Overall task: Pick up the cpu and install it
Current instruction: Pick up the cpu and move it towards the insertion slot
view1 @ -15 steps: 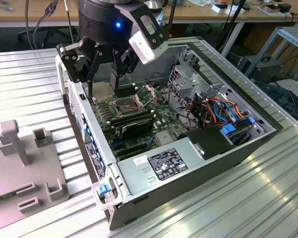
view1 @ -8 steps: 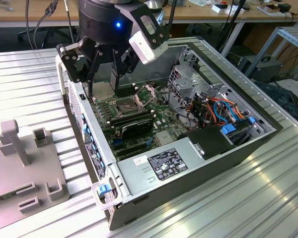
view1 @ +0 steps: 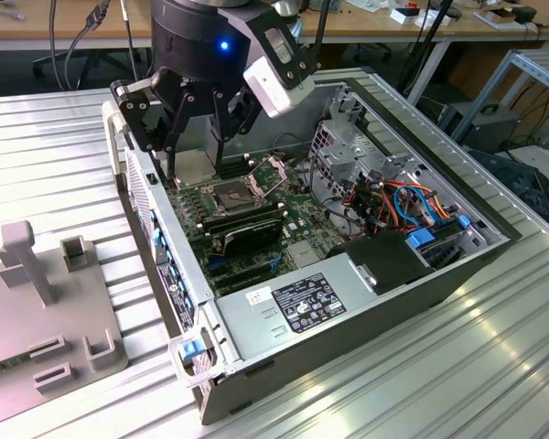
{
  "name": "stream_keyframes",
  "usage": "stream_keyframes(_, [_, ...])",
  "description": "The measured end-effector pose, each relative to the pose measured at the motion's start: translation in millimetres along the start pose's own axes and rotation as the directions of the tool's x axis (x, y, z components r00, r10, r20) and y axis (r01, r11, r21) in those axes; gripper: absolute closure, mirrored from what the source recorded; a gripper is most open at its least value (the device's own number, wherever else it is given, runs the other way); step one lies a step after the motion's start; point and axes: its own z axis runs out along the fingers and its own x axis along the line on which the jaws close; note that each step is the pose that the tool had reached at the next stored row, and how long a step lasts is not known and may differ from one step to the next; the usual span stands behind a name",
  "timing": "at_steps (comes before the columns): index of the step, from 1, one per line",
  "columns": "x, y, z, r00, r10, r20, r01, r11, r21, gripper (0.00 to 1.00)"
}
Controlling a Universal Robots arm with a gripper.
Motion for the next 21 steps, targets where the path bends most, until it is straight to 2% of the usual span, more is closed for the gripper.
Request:
stream_keyframes(2, [-2.7, -0.1, 0.0, 1.0, 0.0, 0.0, 0.0, 1.0, 0.0, 0.46])
stream_keyframes(13, [-3.6, -0.2, 0.0, 1.0, 0.0, 0.0, 0.0, 1.0, -0.0001, 0.46])
stream_keyframes(21, [-17.3, -0.8, -0.2, 1.0, 0.0, 0.0, 0.0, 1.0, 0.0, 0.46])
